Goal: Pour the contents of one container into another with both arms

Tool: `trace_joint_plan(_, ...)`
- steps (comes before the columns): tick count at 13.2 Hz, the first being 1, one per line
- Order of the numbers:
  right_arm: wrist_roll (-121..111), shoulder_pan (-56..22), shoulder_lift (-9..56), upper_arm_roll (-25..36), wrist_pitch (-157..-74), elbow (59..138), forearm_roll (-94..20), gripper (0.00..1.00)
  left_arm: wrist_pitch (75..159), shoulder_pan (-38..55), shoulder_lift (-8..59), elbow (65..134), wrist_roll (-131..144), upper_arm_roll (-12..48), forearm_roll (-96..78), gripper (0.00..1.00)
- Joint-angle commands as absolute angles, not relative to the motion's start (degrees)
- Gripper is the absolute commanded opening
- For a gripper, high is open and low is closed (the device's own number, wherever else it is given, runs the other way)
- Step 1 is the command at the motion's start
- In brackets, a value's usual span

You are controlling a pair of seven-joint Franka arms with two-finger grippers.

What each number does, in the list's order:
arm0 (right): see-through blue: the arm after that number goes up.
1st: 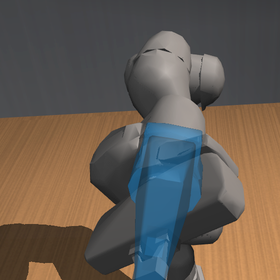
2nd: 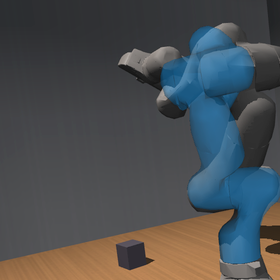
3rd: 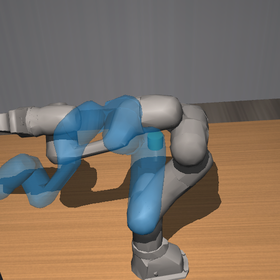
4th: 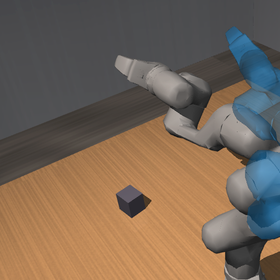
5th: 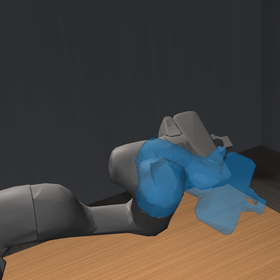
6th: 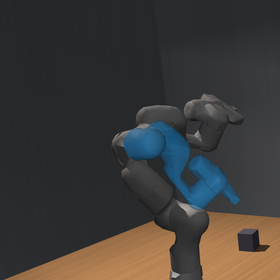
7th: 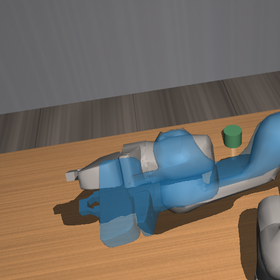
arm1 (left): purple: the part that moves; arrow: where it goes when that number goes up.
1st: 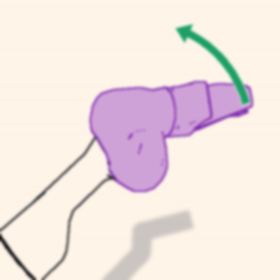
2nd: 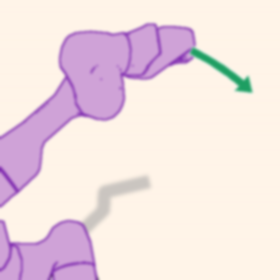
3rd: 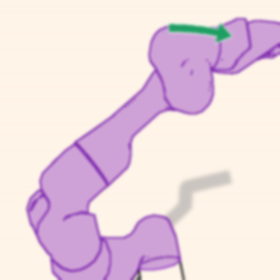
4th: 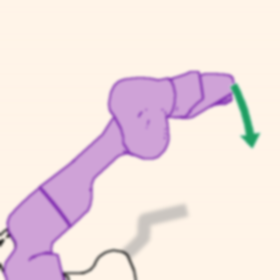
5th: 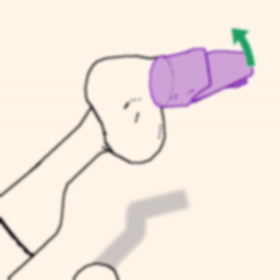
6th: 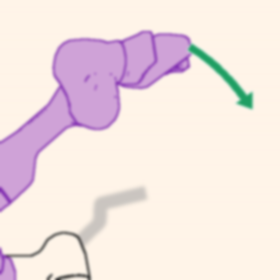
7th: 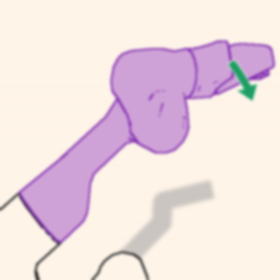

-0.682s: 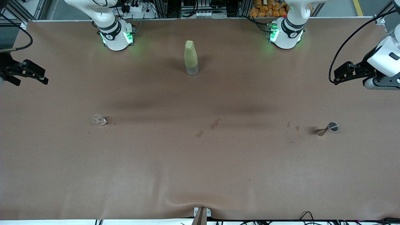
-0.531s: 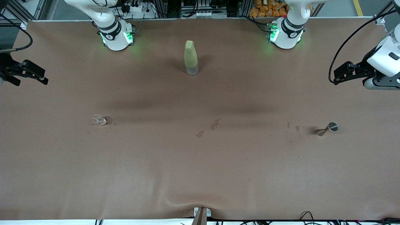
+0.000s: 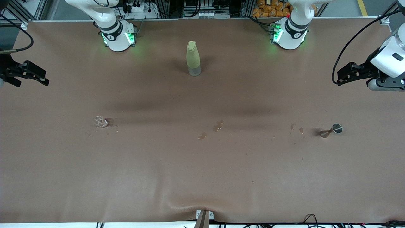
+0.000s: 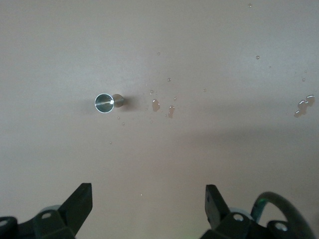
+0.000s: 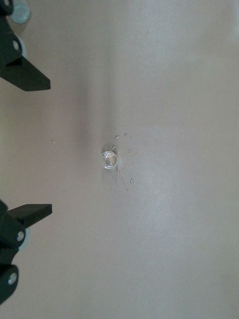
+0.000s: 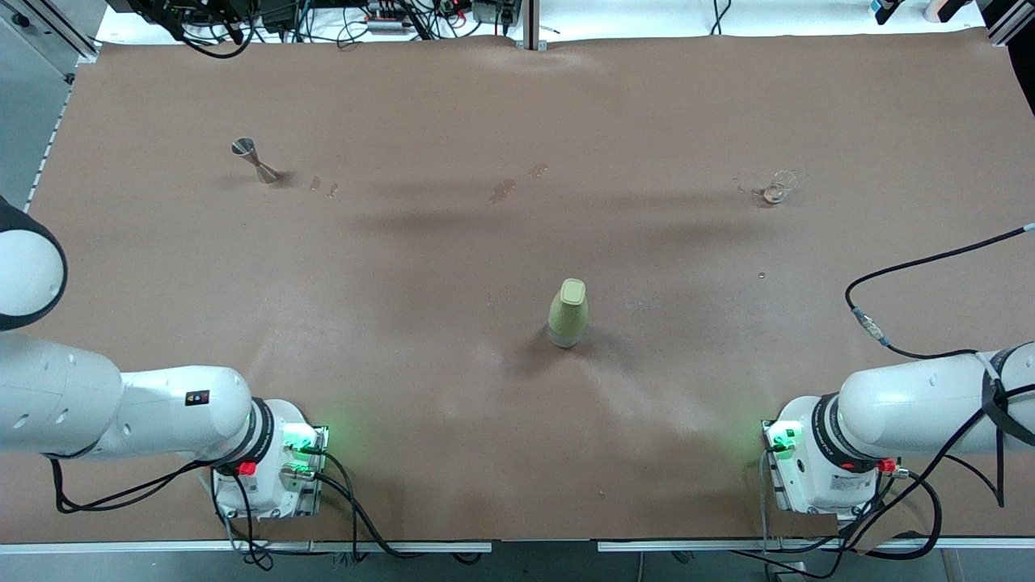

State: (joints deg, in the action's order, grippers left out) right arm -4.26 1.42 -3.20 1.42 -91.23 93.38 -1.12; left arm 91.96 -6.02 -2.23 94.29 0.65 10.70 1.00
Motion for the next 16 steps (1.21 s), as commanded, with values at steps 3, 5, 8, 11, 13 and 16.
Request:
trace_joint_plan(3, -4.48, 0.62, -2.55, 1.93, -90.35, 91.76, -0.18, 1.0, 91.32, -7.64, -2.64, 94.04, -1.4, 10.37, 1.85, 1.0)
trace_joint_plan(5, -4.66, 0.79, -2.46, 1.93, -90.35, 91.67, -0.18, 1.0, 91.84, -10.18, -2.29, 94.04, -8.05, 10.37, 1.23, 1.0)
trace_joint_plan(8, -4.31, 1.14, -2.55, 1.93, -90.44, 91.58, -0.18, 1.0, 93.77, -13.35, -0.88, 94.04, -14.22, 10.37, 1.32, 1.0)
trace_joint_plan(11, -4.31, 1.49, -2.55, 2.02, -90.44, 91.32, -0.09, 1.0, 95.88, -17.65, 0.26, 94.04, -20.37, 10.37, 1.41, 1.0)
trace_joint_plan(13, -2.47, 1.58, -2.55, 2.02, -90.44, 91.32, -0.09, 1.0, 97.99, -21.25, 1.75, 93.78, -21.79, 10.37, 1.14, 1.0)
trace_joint_plan(16, -5.6, 2.02, -2.55, 2.11, -90.35, 91.23, 0.17, 1.0, 99.67, -26.35, 4.03, 93.08, -29.15, 10.37, -2.78, 1.0)
